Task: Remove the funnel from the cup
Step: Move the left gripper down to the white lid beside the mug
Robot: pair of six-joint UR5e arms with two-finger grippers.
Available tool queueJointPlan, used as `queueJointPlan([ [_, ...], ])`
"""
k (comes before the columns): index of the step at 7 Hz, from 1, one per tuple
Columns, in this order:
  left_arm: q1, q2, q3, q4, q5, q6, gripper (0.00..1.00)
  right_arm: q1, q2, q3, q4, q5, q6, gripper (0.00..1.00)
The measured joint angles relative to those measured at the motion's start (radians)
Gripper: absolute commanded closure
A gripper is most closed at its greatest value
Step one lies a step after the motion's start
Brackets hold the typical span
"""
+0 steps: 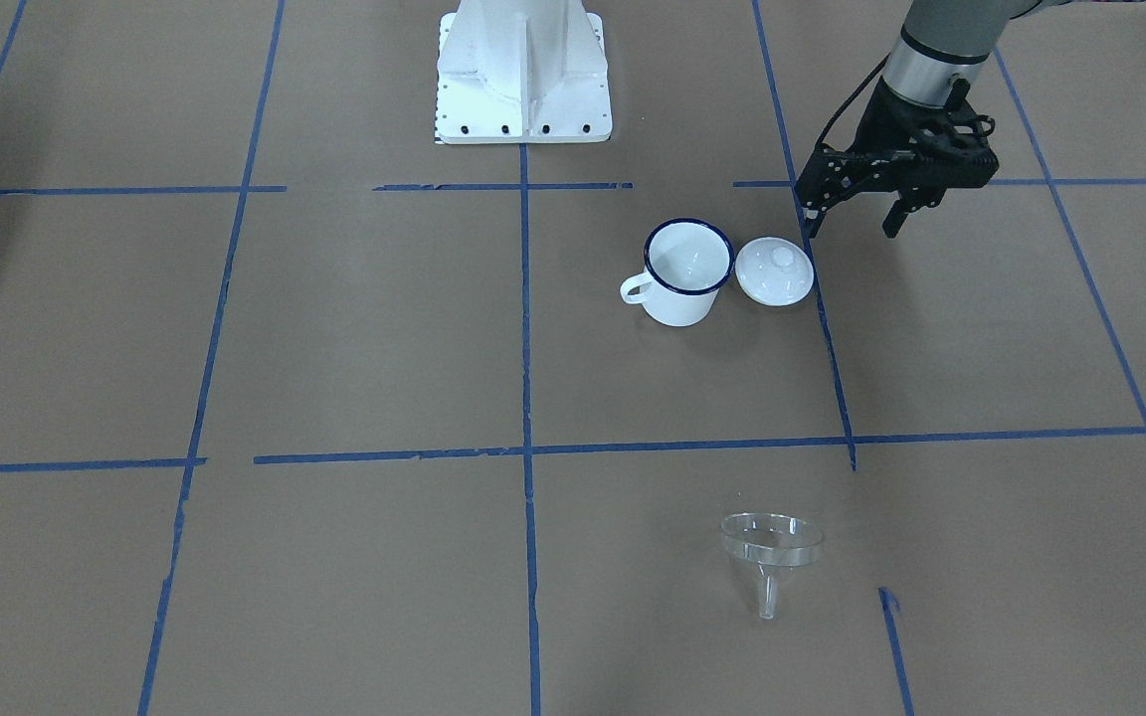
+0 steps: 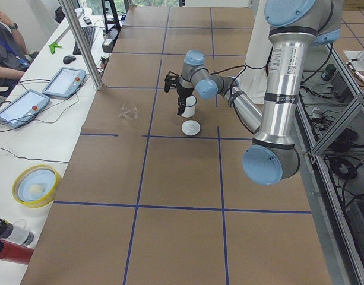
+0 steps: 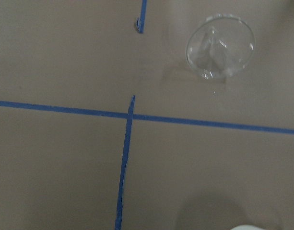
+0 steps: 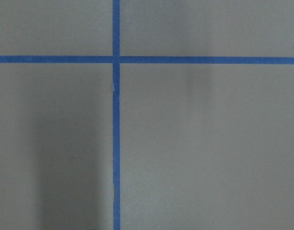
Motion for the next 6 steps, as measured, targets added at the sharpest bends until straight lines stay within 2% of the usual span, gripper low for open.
queueJointPlan([
  [3,0.084,0.0,0.126,-0.145,-0.007,0.006,0.1,0.0,0.0,0.0,0.0,0.0,0.0,0.0],
  [6,0.12,0.0,0.183,-0.174,-0.006,0.005,0.15,0.0,0.0,0.0,0.0,0.0,0.0,0.0],
])
